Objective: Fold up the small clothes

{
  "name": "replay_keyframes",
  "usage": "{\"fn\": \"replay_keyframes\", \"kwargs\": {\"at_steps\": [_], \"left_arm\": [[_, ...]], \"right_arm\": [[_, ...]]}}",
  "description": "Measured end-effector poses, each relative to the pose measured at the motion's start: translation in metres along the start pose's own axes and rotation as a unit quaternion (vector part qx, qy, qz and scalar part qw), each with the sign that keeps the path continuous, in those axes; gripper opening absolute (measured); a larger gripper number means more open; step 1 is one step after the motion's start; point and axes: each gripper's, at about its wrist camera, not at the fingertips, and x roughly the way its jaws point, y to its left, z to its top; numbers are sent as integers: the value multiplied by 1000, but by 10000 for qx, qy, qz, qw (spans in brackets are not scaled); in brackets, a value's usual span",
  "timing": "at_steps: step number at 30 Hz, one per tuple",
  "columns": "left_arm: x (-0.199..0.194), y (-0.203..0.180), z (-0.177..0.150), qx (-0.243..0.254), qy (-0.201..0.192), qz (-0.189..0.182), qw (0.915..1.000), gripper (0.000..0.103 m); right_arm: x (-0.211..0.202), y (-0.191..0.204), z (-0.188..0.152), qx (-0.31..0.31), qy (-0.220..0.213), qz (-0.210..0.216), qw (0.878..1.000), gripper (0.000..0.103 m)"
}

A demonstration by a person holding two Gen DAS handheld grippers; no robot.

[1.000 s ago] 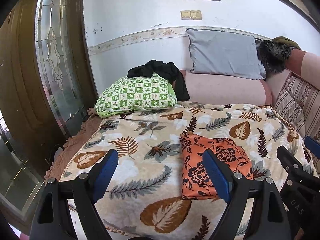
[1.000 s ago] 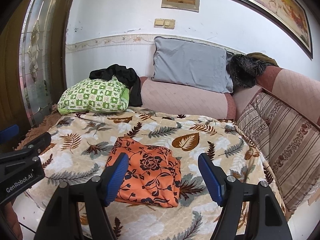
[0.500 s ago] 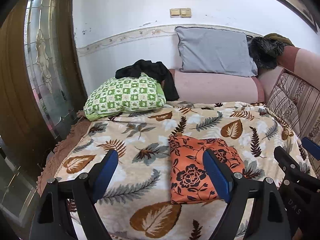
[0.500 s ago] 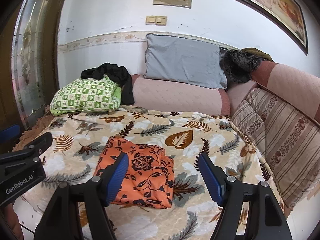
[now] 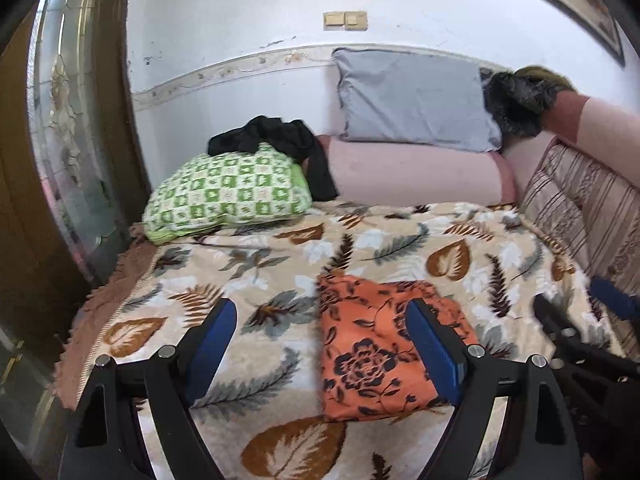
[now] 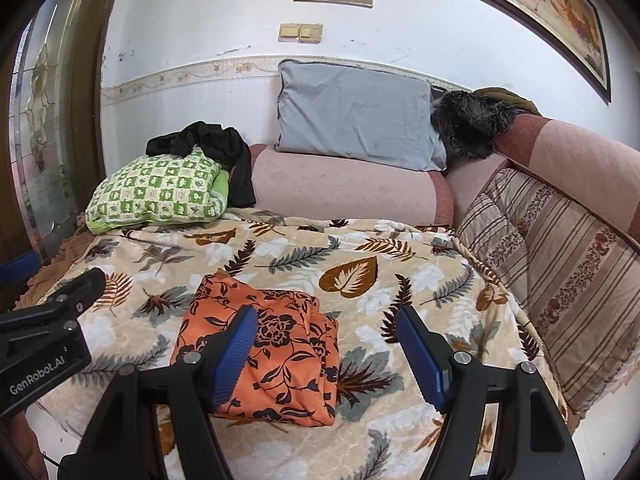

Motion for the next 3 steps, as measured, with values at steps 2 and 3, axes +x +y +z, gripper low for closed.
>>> {"fn": "replay_keyframes", "kwargs": {"at_steps": [2,3], "left_arm": [[5,7,0,-109,-36,-67,9999,87],[12,12,1,-153,7,4,9999,87]], "right_arm": [[7,4,1,-24,35,60,10000,75],[12,7,1,-42,53,88,9999,75]]}}
